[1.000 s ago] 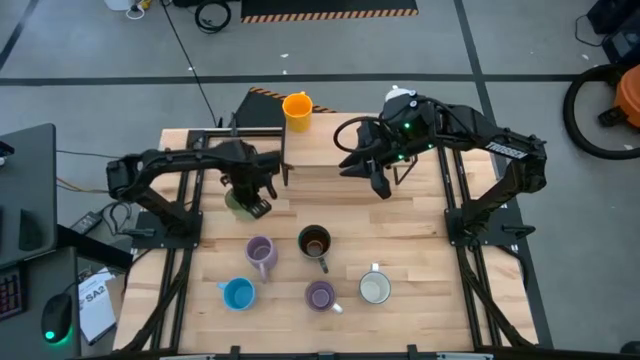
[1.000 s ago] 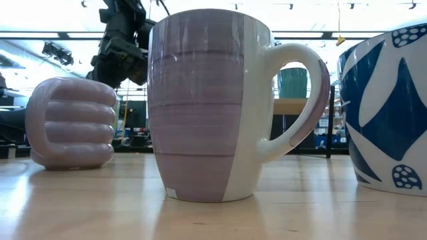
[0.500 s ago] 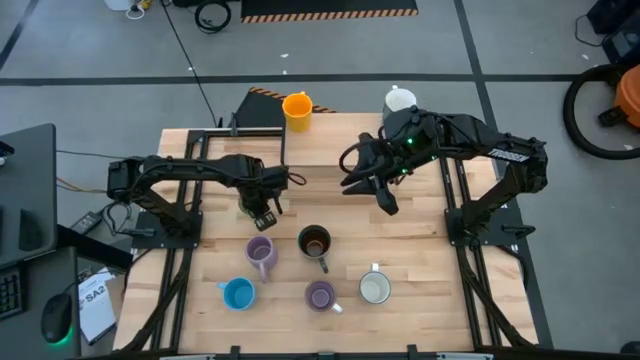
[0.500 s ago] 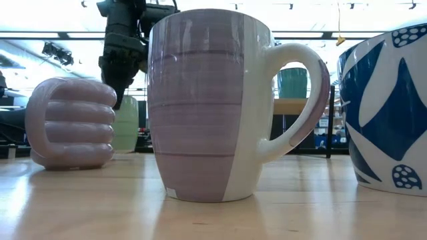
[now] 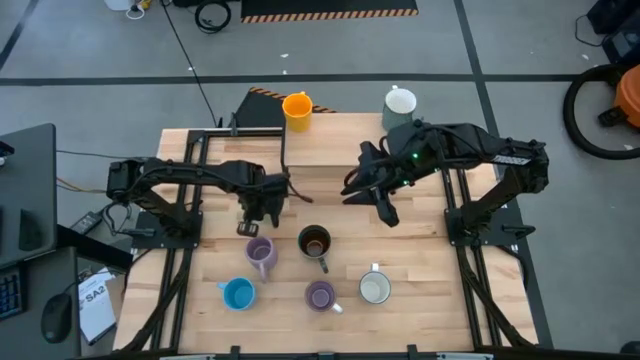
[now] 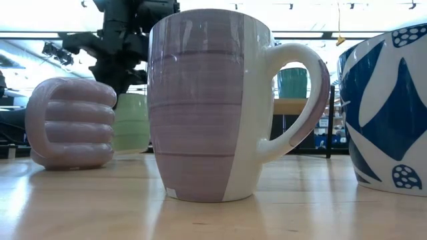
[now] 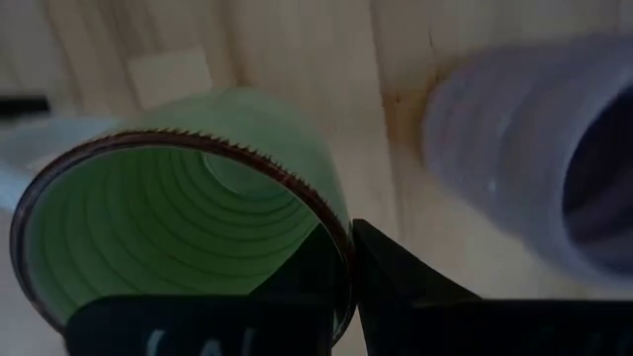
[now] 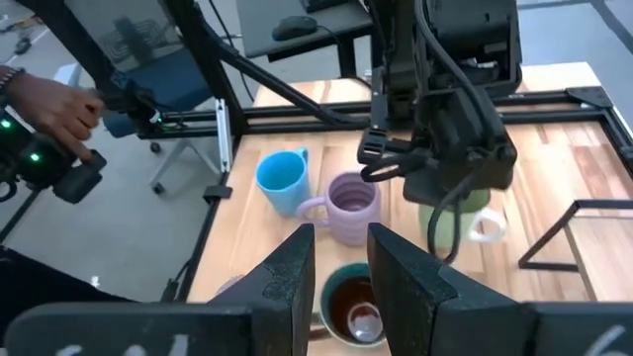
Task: Place coffee mugs
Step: Put the green and white mug on the shelf
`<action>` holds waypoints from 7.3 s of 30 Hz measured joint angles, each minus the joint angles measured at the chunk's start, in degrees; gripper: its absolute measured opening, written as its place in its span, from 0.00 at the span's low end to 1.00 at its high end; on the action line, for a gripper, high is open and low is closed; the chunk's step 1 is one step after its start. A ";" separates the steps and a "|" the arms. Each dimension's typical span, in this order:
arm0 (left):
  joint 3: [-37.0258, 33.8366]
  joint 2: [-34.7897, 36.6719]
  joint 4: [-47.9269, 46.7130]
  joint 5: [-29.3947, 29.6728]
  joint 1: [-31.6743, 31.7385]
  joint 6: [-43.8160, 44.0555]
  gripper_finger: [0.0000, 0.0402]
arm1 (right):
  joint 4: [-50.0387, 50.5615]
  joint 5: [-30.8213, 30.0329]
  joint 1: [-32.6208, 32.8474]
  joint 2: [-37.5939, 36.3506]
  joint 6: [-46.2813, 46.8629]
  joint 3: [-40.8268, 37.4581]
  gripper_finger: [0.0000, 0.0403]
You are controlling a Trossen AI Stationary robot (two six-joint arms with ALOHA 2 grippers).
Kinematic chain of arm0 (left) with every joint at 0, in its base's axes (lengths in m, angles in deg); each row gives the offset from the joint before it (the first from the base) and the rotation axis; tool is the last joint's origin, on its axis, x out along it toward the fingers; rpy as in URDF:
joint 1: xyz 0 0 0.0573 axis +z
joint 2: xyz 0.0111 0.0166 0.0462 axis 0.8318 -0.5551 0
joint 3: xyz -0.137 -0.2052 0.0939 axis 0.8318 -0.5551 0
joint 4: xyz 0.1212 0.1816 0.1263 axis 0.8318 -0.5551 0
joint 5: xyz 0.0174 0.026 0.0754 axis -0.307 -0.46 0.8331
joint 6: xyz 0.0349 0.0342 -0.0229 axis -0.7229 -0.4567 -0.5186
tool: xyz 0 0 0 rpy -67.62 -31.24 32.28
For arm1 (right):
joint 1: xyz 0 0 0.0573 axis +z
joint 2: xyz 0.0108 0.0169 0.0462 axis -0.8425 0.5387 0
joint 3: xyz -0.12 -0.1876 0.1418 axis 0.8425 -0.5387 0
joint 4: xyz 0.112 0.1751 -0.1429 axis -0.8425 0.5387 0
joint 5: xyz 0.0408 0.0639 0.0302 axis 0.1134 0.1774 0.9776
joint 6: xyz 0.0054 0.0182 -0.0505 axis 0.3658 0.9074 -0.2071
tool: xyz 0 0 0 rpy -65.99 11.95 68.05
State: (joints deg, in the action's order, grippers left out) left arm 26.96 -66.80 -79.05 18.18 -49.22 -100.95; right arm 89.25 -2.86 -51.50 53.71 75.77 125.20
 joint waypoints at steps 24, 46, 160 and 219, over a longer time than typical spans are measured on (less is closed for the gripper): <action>0.00 -0.02 0.01 7.80 -1.07 -31.82 0.11 | -4.25 -3.50 0.42 0.04 -1.63 0.00 0.25; 0.04 -0.11 -0.01 7.95 -2.30 -34.05 0.23 | -4.15 -3.02 0.73 0.04 -1.70 0.00 0.25; -6.38 3.56 3.57 4.54 3.28 89.88 0.05 | -1.95 3.02 1.25 0.07 -6.25 0.00 0.25; 0.22 2.40 5.54 1.47 15.23 -14.82 0.07 | -3.75 -10.39 7.48 0.11 0.44 -0.02 0.25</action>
State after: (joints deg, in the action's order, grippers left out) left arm 27.18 -64.40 -73.51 19.66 -33.99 -115.78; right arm 85.50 -13.25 -44.02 53.82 76.21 125.18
